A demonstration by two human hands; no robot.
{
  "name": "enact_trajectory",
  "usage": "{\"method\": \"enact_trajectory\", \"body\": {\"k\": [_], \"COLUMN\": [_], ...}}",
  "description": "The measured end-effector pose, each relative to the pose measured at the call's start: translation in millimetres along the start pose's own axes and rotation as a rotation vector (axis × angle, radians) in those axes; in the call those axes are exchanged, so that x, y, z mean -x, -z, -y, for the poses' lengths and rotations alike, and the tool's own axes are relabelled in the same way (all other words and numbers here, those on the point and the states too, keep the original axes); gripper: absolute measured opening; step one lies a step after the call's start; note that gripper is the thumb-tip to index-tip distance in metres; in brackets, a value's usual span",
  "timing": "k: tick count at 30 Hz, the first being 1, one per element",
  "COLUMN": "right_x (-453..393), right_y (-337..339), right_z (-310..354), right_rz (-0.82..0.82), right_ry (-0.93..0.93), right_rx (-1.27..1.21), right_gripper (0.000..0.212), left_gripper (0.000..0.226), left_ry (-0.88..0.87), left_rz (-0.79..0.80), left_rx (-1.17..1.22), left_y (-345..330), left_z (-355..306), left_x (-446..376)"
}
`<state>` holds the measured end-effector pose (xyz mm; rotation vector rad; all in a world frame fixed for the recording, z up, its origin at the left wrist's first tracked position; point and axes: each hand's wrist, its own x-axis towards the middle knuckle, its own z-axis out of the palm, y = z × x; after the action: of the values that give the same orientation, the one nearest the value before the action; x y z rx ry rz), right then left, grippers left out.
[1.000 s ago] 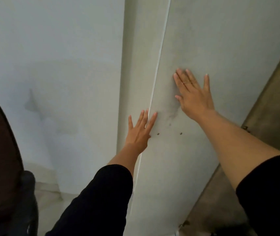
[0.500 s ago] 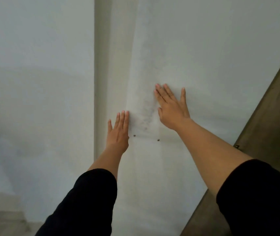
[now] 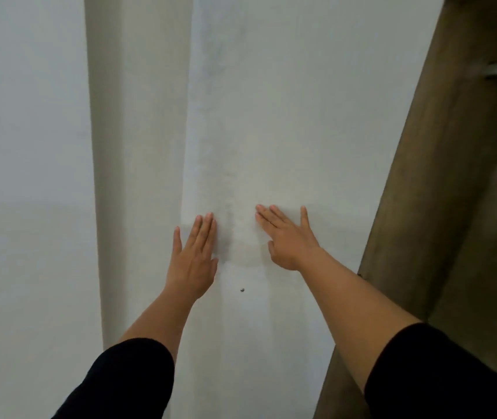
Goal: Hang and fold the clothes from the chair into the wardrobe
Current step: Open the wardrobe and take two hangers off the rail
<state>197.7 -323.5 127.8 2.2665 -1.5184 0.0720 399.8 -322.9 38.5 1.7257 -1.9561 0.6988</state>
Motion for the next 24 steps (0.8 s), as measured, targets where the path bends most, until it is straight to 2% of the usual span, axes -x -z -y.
{"method": "enact_trajectory", "body": {"k": [2,5,8,16,20,24], "right_x": [5,20,45,135,170,185], "right_y": [9,32,62,140,161,164], "right_z": [-9,-42,-88,-184,-229,-271], "right_rz": [-0.022,-0.117,-0.196,-0.379,-0.398,-0.335], "right_ry": [-0.076,-0.228,-0.368,-0.676,-0.808,-0.871], "right_rx": [0.004,0.021,0.123,0.266,0.262,0.230], "right_gripper": [0.064,0.063,0.063,0.060,0.060,0.078], "left_gripper": [0.087,0.074,0.069,0.067,0.067,0.075], "left_ry": [-0.038,-0.176,-0.270,-0.398,-0.517,-0.655], "left_rz": [-0.076,-0.227,-0.286,-0.250,-0.323,-0.218], "left_rx": [0.026,0.097,0.124,0.248,0.396,0.540], "left_y": [-5,4,32,136,179,197], "left_z": [2,-10,-43,-191,-267,-320], "left_x": [-9,-39,-84,-171,-191,-210]}}
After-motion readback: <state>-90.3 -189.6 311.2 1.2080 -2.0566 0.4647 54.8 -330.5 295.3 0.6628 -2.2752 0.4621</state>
